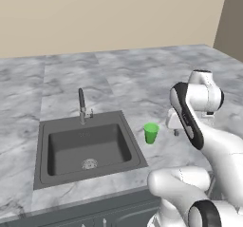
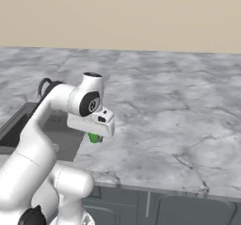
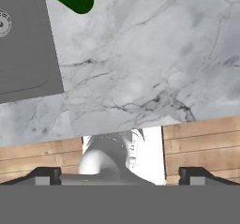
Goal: Pick the cup and bowl from the counter and place them on the counter next to the sink.
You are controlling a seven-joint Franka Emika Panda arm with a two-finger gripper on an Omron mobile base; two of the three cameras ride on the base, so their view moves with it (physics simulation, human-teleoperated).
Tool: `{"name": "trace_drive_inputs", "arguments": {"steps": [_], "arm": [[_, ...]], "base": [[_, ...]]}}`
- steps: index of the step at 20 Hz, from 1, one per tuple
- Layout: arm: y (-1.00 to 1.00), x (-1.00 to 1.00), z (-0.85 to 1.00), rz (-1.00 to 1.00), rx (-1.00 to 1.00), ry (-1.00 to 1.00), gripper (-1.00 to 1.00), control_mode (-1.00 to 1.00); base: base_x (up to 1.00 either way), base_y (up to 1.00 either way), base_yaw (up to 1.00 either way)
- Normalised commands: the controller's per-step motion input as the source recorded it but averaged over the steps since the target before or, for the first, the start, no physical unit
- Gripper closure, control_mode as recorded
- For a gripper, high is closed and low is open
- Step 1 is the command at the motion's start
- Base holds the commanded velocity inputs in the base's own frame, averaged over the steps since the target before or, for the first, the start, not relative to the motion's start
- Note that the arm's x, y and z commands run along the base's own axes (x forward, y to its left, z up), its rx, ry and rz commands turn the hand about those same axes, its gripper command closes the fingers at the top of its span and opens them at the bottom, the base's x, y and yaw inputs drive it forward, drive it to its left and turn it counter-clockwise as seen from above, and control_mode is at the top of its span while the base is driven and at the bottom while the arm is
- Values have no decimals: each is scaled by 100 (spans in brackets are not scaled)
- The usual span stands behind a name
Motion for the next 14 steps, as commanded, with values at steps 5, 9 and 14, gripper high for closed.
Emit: {"name": "trace_drive_inputs", "arguments": {"steps": [5, 9, 14], "arm": [[5, -50, 8, -11, 0, 0, -100, -100], [0, 0, 0, 0, 0, 0, -100, -100], [0, 0, 0, 0, 0, 0, -100, -100]], "base": [[0, 0, 0], [0, 0, 0], [0, 0, 0]]}}
